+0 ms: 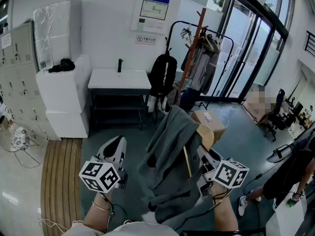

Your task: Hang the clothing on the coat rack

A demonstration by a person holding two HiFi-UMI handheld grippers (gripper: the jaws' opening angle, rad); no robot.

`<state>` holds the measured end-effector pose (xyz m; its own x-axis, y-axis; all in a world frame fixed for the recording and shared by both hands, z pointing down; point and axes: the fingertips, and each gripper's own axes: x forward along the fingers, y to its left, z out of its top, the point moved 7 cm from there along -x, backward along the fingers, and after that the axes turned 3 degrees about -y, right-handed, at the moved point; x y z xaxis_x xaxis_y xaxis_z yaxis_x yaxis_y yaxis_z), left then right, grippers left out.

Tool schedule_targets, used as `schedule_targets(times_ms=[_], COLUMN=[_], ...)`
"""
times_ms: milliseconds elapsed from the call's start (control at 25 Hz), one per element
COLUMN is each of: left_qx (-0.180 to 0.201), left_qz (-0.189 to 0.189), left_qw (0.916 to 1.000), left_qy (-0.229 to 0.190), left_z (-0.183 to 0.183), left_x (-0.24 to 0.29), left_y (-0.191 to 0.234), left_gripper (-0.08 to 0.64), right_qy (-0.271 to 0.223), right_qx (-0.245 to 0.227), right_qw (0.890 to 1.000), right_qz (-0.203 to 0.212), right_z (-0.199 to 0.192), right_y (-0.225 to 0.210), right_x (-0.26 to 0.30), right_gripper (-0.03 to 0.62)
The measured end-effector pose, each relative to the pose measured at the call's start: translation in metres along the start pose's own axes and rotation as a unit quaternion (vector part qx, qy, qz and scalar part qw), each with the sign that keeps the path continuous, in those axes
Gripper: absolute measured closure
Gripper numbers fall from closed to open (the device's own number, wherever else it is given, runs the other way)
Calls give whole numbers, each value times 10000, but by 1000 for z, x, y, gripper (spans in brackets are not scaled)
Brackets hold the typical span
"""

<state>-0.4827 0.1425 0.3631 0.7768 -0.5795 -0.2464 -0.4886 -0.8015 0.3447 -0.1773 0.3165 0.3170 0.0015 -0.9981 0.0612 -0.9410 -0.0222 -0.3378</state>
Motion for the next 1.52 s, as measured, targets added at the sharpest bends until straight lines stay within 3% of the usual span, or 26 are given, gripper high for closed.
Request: schedule_targets(times_ms=[440,880,1160,1520], left_qx=[138,338,476,514], left_qz=[-24,-162,-6,173], left_qw=[9998,9975,9972,9970], left_qy=[143,604,577,557], left_z=[-3,-22,-32,-60], left_x=[2,10,48,139], left_y=[-2,2,5,-17], left_gripper=[546,546,546,546], right_qy=[-66,-12,-135,2], right_qx=[41,-296,-353,-471], right_qw=[10000,9996,9991,9975], right_qz=[-36,-29,186,518], right_z=[-1,1,21,59], right_y=[2,1,-37,-108], right_x=[-1,10,28,78], right_gripper=[515,515,515,515])
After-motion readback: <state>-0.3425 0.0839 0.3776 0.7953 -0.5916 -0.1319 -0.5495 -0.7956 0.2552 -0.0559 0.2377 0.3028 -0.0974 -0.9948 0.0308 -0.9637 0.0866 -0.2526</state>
